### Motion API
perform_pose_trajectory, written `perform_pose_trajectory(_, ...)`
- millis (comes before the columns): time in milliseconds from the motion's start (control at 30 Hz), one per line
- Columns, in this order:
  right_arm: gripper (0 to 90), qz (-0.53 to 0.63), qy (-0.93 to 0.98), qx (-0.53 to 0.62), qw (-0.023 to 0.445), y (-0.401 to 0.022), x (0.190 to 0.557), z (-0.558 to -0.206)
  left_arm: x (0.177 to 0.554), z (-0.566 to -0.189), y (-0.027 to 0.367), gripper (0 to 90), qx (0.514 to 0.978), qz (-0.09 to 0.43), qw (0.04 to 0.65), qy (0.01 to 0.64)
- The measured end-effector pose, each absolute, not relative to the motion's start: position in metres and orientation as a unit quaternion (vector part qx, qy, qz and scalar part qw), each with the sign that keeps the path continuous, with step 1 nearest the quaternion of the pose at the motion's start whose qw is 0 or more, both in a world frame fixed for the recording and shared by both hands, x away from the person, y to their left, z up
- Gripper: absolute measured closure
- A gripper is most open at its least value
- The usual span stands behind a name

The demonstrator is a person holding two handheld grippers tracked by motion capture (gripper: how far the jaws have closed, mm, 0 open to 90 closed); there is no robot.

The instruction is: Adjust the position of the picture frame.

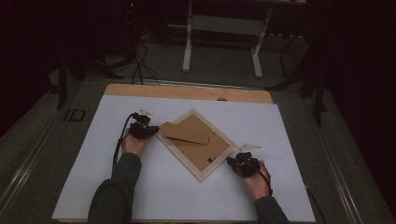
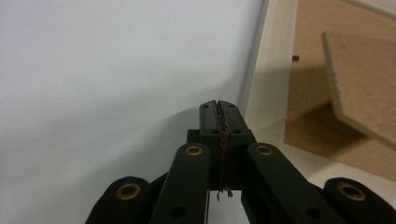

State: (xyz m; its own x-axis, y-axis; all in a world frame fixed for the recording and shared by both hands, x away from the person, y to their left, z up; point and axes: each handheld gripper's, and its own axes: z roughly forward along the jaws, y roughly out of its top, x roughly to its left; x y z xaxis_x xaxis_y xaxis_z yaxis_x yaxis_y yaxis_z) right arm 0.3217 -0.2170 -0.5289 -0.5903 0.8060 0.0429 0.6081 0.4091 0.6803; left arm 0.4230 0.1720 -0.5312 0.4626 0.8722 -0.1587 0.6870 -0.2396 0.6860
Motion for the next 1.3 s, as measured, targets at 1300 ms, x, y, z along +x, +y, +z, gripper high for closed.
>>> perform_pose_trajectory(1300,89.7,0.335,0.823,0.435,0.144,-0.217,0.326,-0.529,0.401,-0.535,0.171,90.0,0.783,0.129,0.36,0.49)
